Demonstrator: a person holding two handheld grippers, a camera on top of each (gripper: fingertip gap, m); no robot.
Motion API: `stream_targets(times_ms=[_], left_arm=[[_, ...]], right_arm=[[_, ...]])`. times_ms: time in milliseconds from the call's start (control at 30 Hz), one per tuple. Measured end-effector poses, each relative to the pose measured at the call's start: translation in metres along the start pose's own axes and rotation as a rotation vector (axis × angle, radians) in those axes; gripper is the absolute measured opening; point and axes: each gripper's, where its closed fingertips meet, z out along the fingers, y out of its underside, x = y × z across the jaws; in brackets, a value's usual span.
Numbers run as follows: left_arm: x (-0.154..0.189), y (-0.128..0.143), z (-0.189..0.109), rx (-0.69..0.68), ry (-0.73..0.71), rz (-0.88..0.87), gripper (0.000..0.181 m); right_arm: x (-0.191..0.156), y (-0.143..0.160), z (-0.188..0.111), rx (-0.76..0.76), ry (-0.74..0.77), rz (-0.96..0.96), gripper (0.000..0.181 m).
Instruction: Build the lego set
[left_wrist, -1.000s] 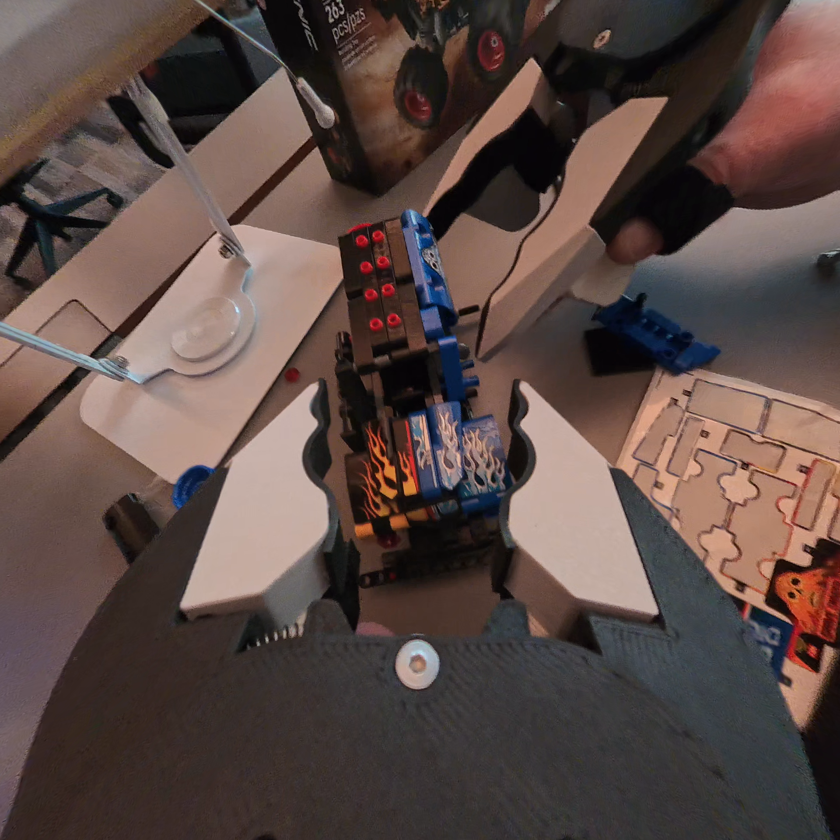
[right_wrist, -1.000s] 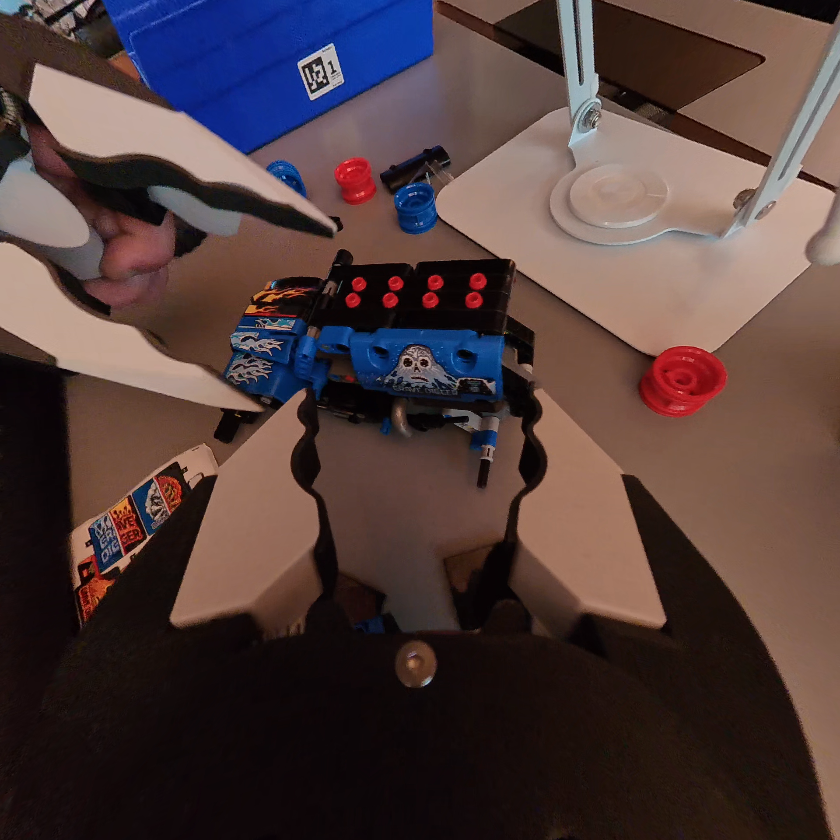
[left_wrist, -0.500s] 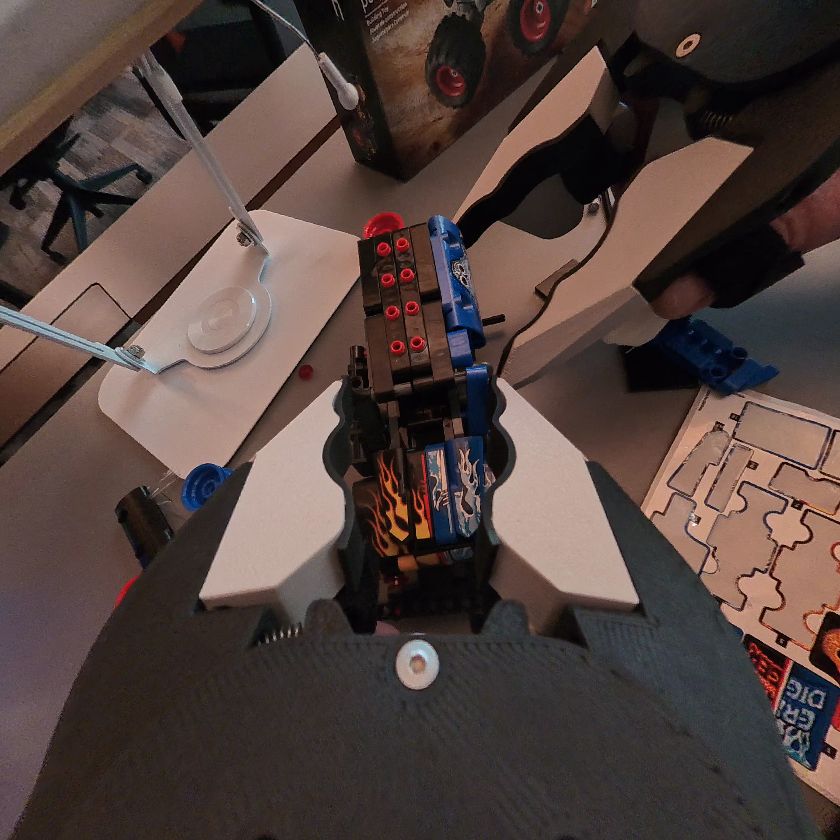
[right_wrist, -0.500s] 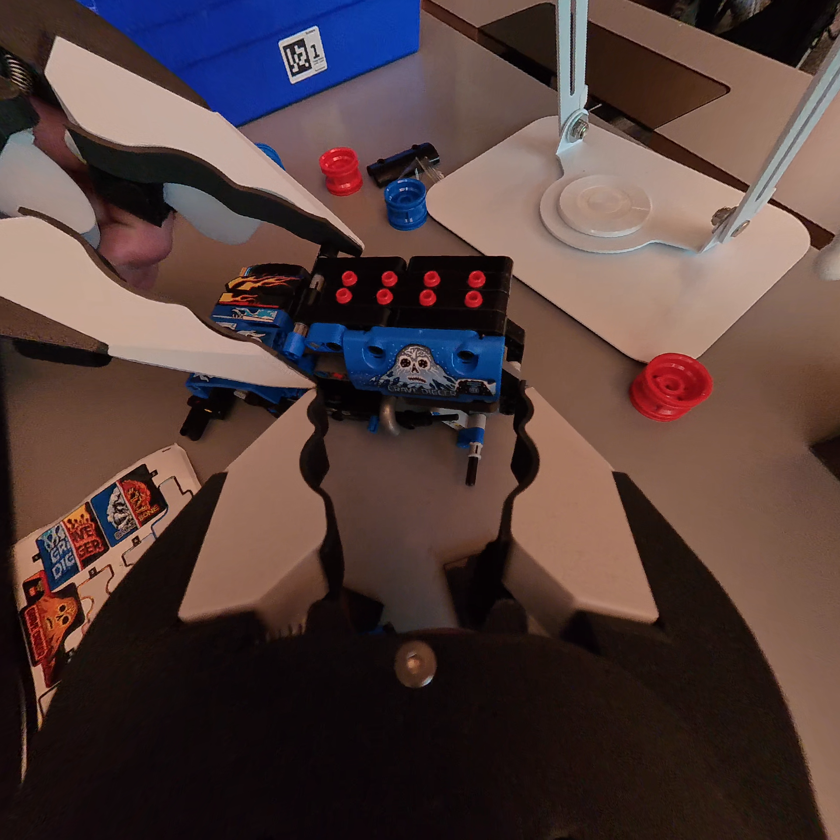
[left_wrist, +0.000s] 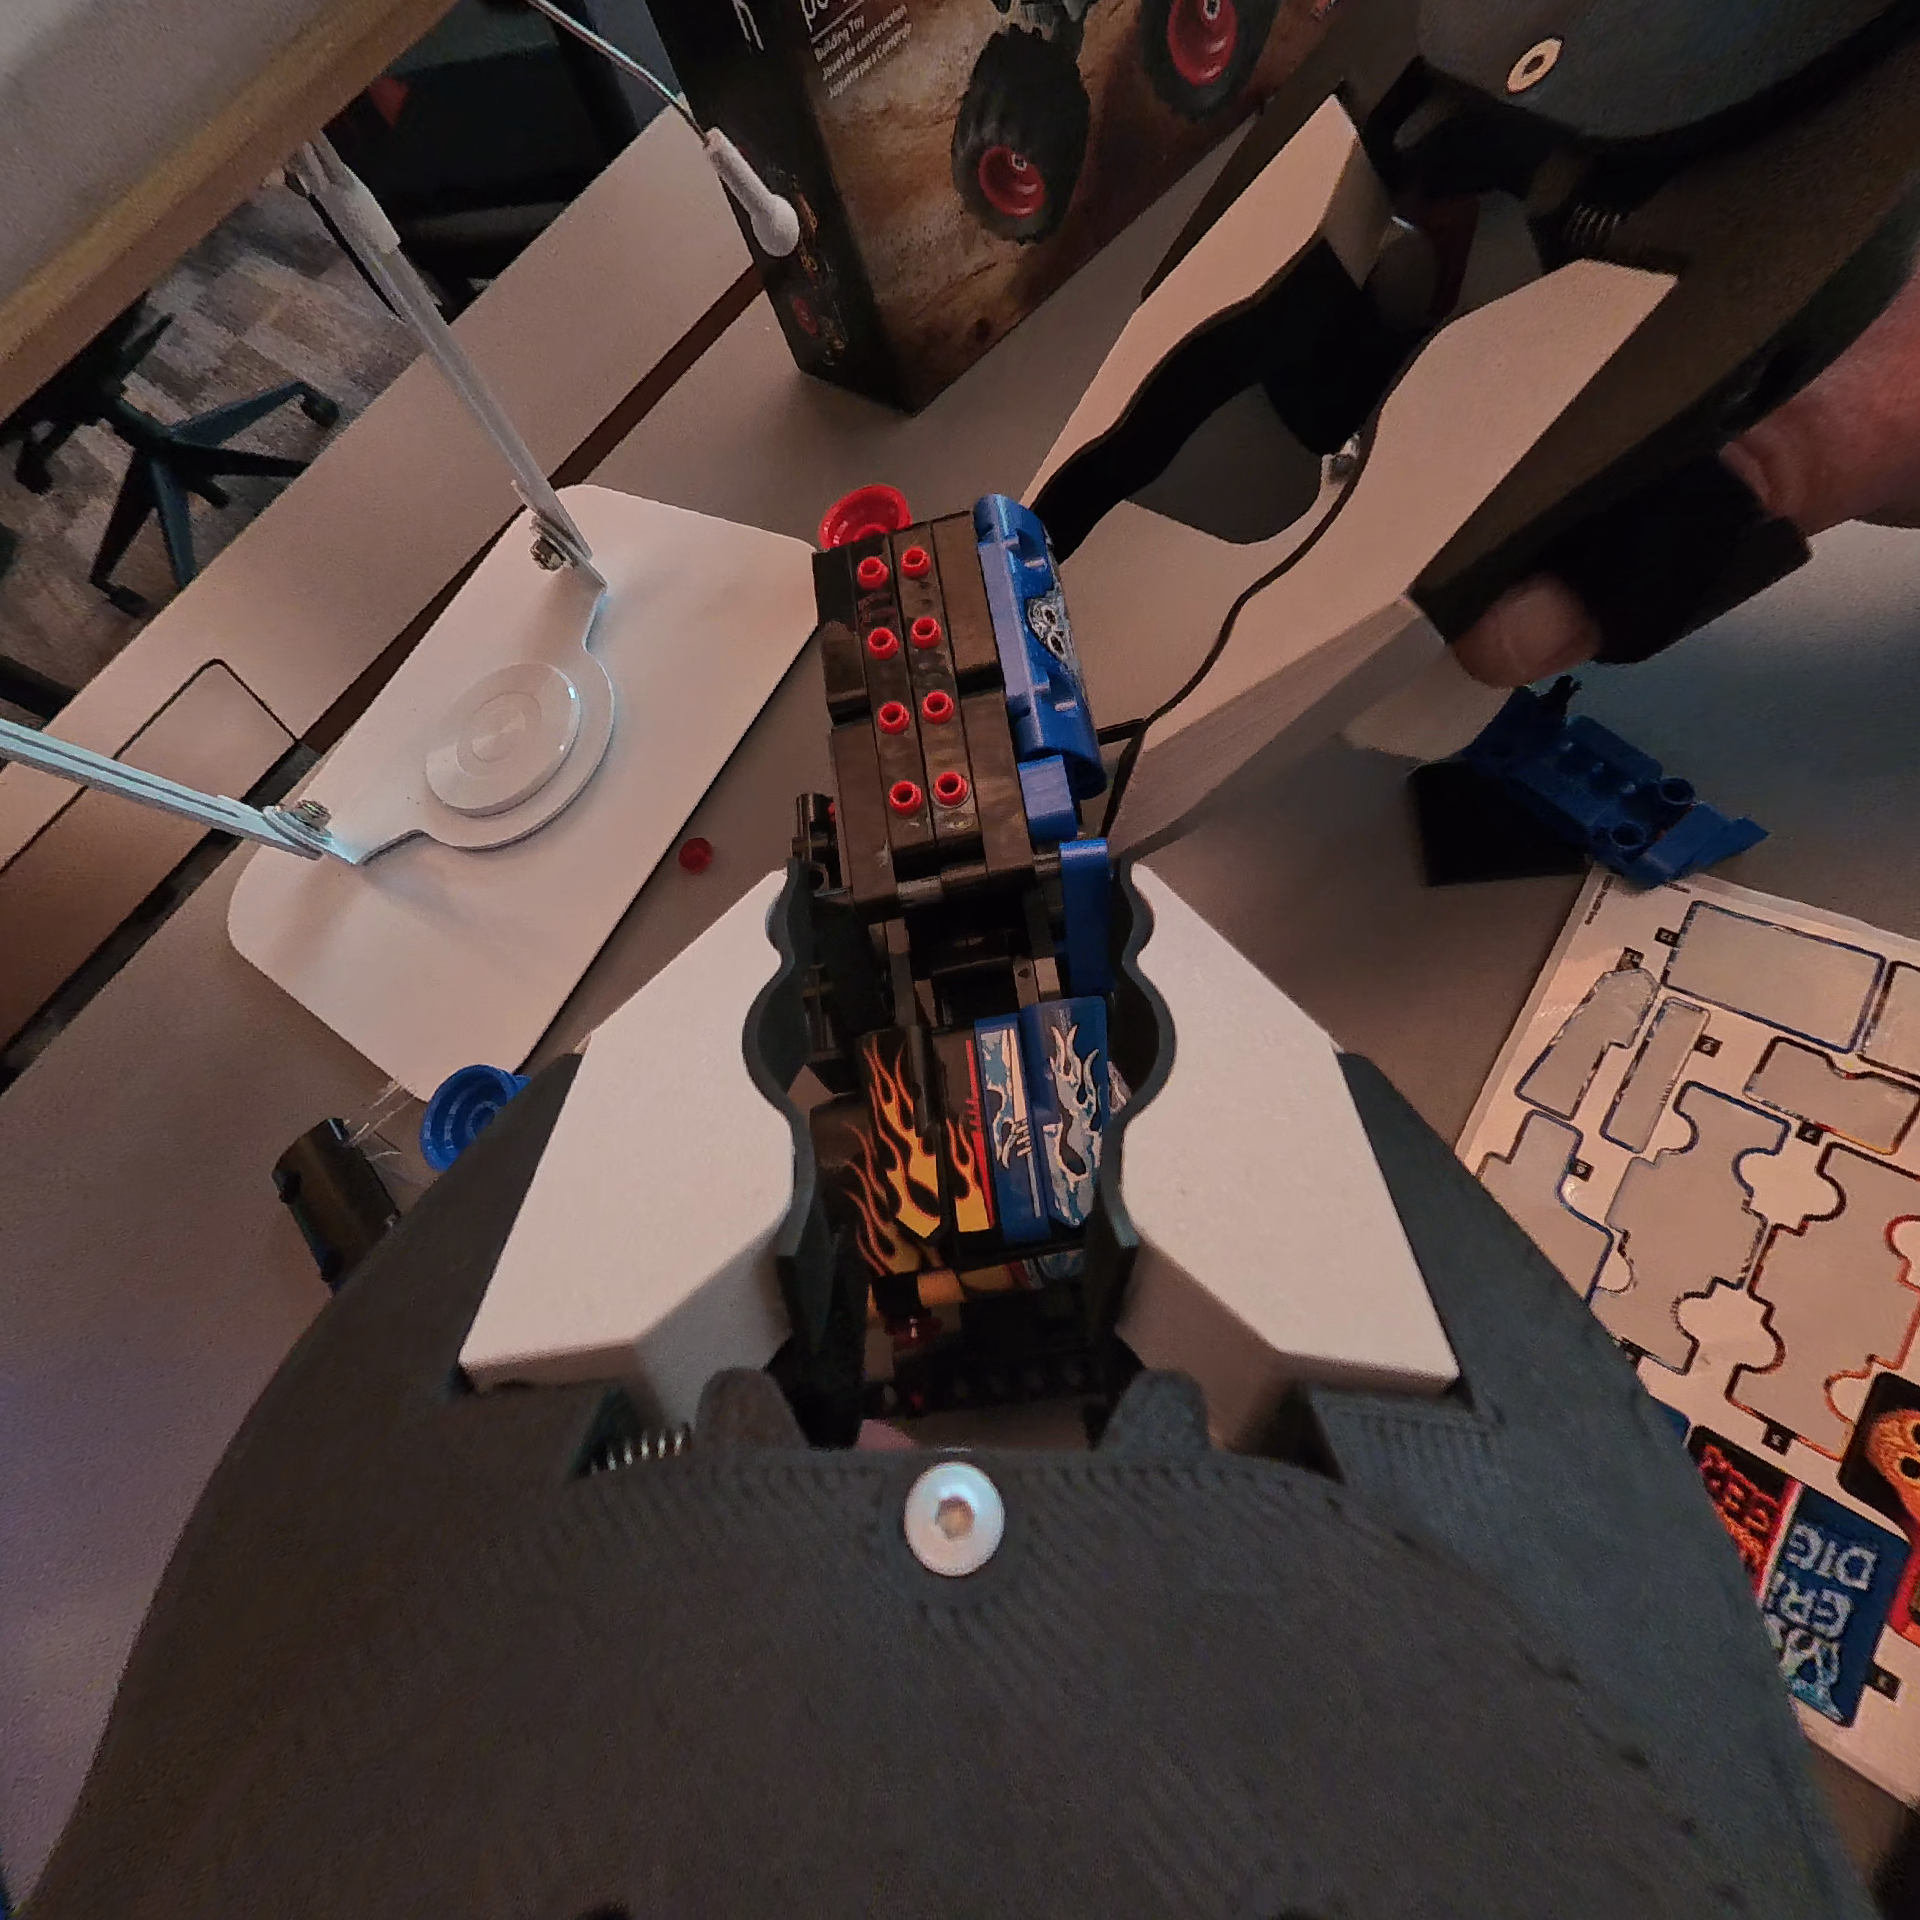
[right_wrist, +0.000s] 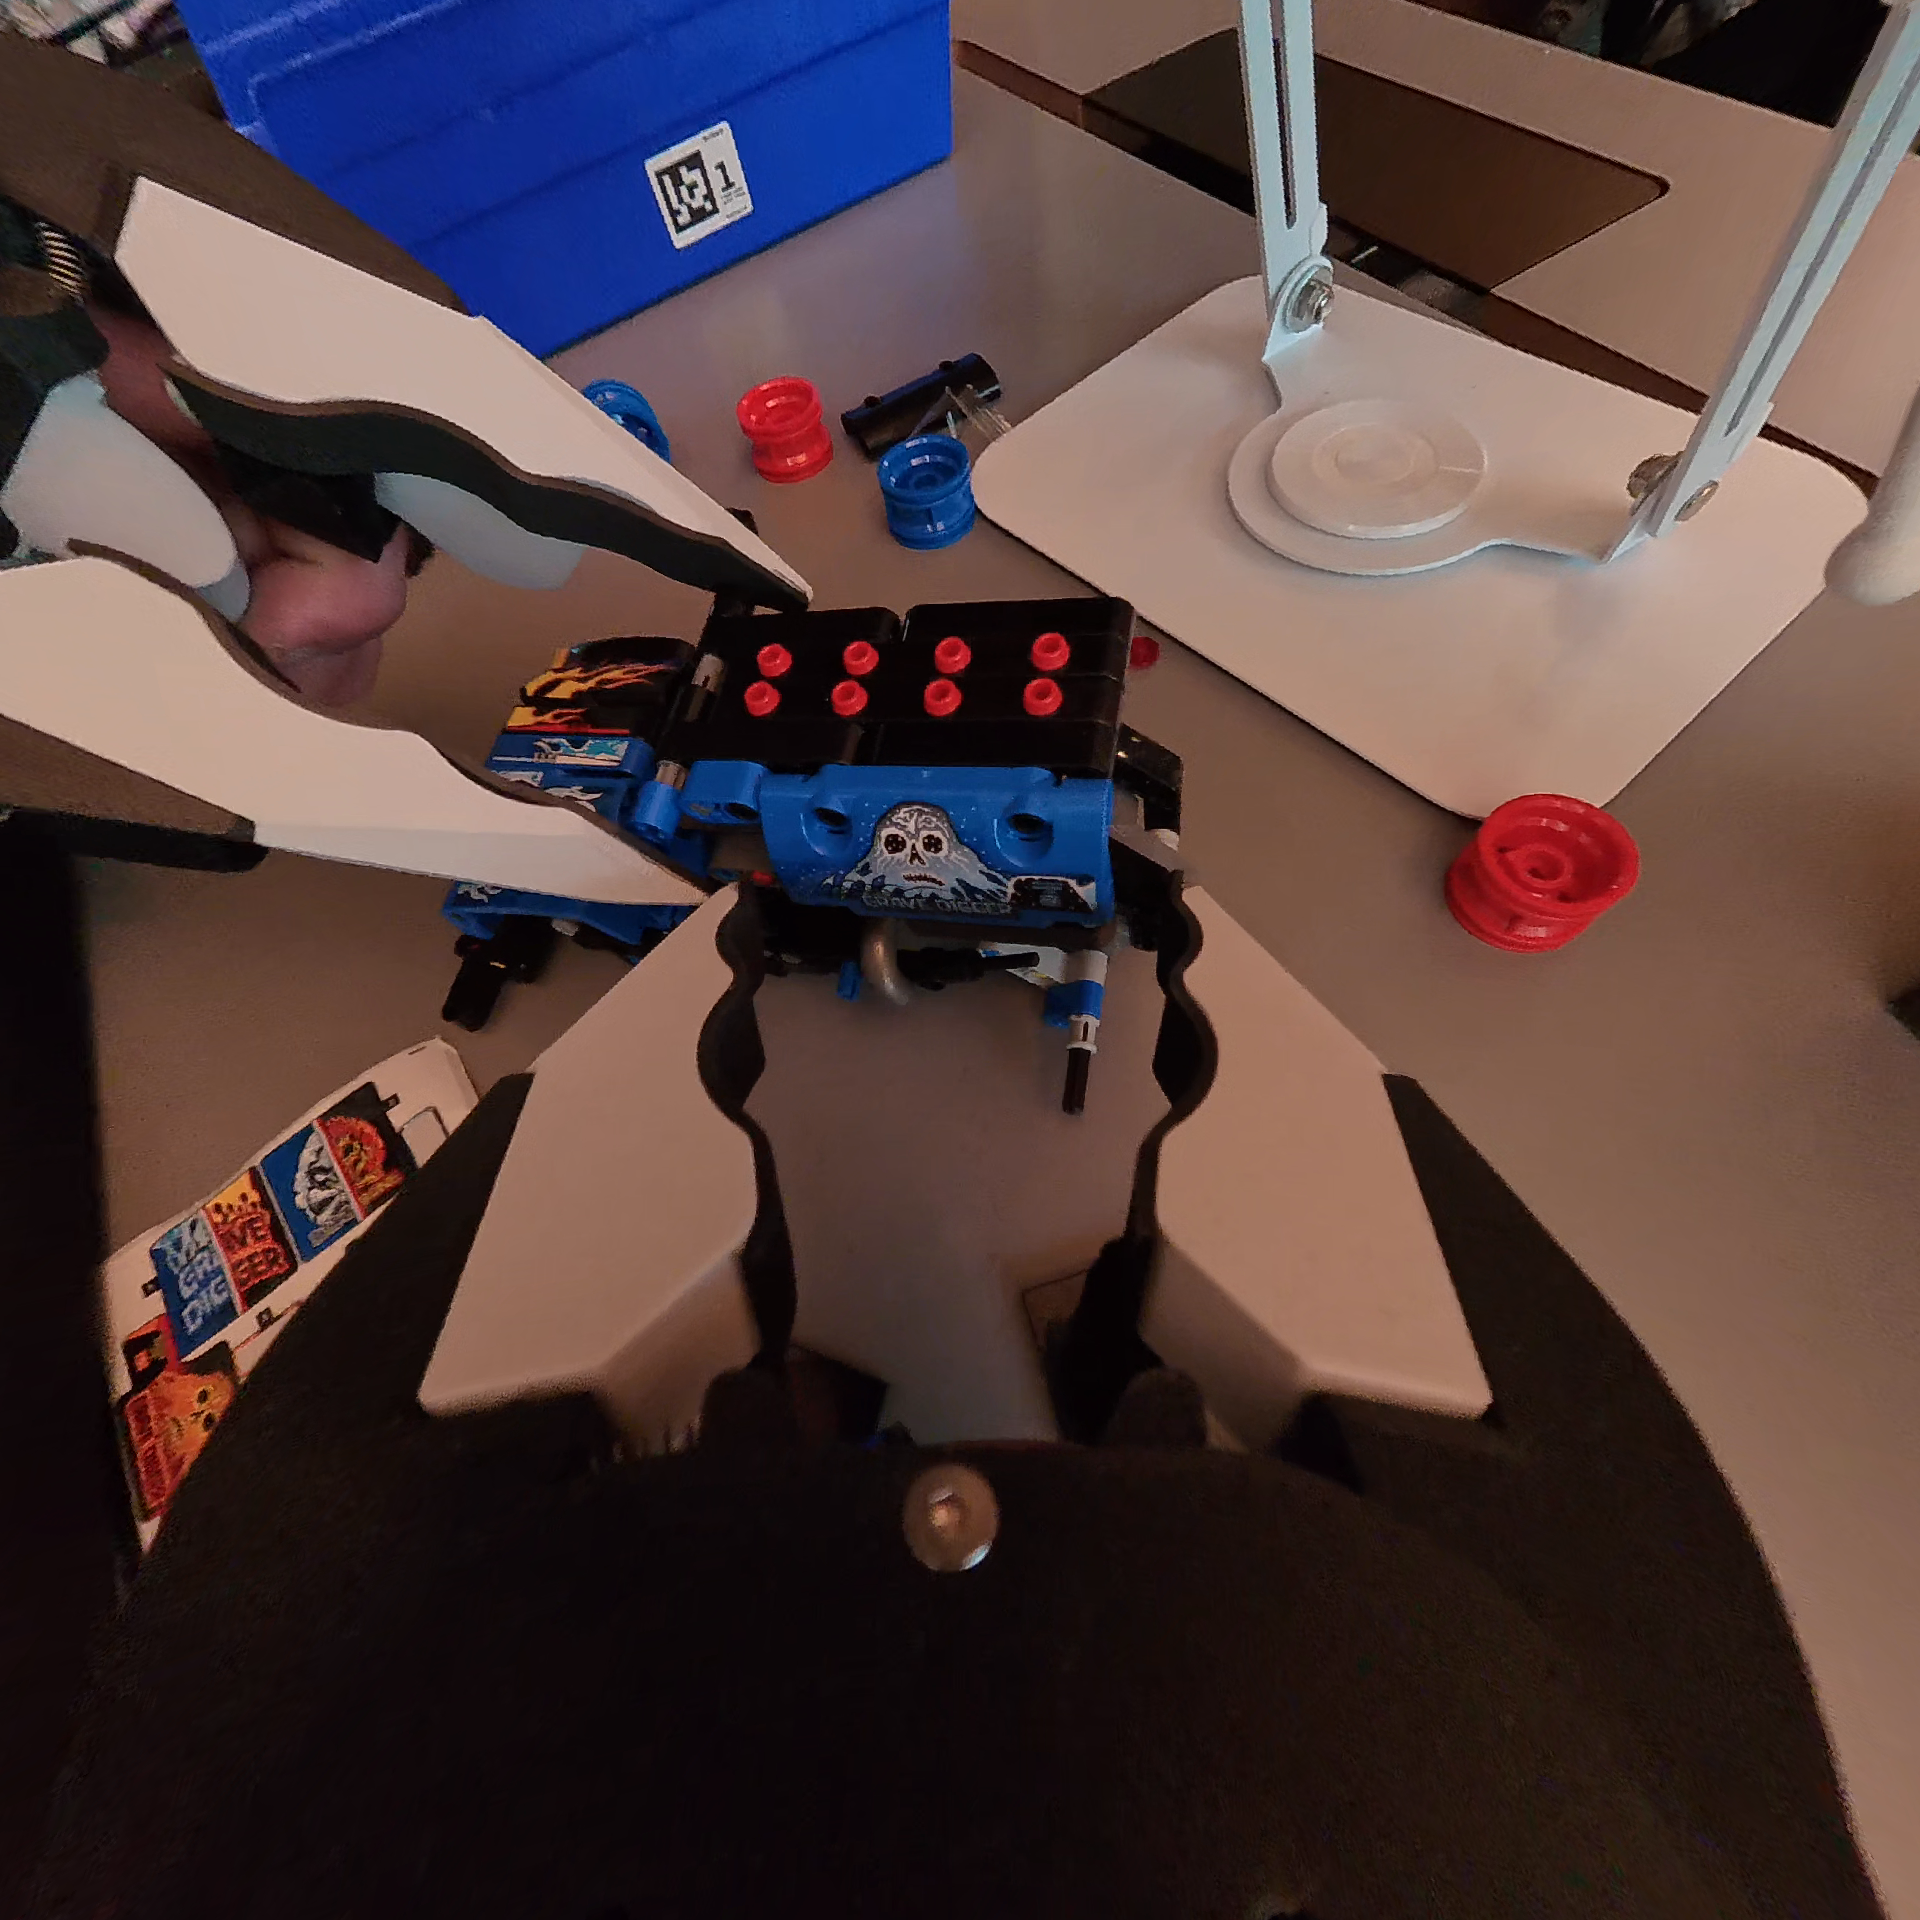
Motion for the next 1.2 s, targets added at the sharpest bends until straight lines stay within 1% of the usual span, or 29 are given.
stream_targets(times_ms=[100, 167, 200, 233, 300, 367, 433, 467, 533, 867, 1067, 1133, 1200], left_arm=[[0.001, 0.001, -0.001, 0.001, 0.024, -0.010, 0.056], [0.003, 0.001, -0.001, 0.001, 0.051, -0.008, 0.057], [0.006, 0.000, -0.002, 0.005, 0.073, -0.001, 0.057], [0.008, -0.001, -0.001, 0.010, 0.085, -0.003, 0.057], [0.009, 0.000, -0.001, 0.008, 0.076, 0.015, 0.058], [0.010, 0.000, -0.002, 0.015, 0.081, 0.007, 0.058], [0.010, 0.000, -0.003, 0.021, 0.089, 0.010, 0.058], [0.010, 0.000, -0.003, 0.023, 0.091, 0.011, 0.058], [0.010, 0.000, -0.002, 0.025, 0.090, 0.012, 0.058], [0.009, -0.001, -0.002, 0.068, 0.093, -0.014, 0.053], [0.008, -0.001, -0.001, 0.059, 0.097, 0.013, 0.053], [0.008, -0.001, -0.002, 0.049, 0.113, 0.052, 0.054], [0.005, 0.000, -0.002, 0.047, 0.126, 0.030, 0.055]], right_arm=[[-0.004, -0.007, -0.007, 0.039, -0.055, 0.021, 0.072], [-0.005, -0.014, -0.012, 0.071, -0.071, 0.040, 0.076], [-0.006, -0.013, -0.010, 0.067, -0.075, 0.040, 0.081], [-0.008, -0.010, -0.006, 0.048, -0.076, 0.026, 0.082], [-0.012, -0.008, -0.003, 0.040, -0.079, -0.010, 0.076], [-0.013, -0.009, -0.005, 0.048, -0.085, -0.024, 0.077], [-0.017, -0.010, -0.008, 0.062, -0.134, -0.005, 0.083], [-0.019, -0.011, -0.009, 0.068, -0.153, 0.004, 0.082], [-0.020, -0.013, -0.008, 0.074, -0.146, -0.006, 0.078], [-0.021, -0.014, -0.005, 0.070, -0.151, 0.025, 0.074], [-0.022, -0.013, -0.004, 0.063, -0.166, 0.036, 0.072], [-0.021, -0.013, -0.007, 0.051, -0.178, 0.037, 0.072], [-0.016, -0.018, -0.017, 0.076, -0.162, 0.026, 0.075]])
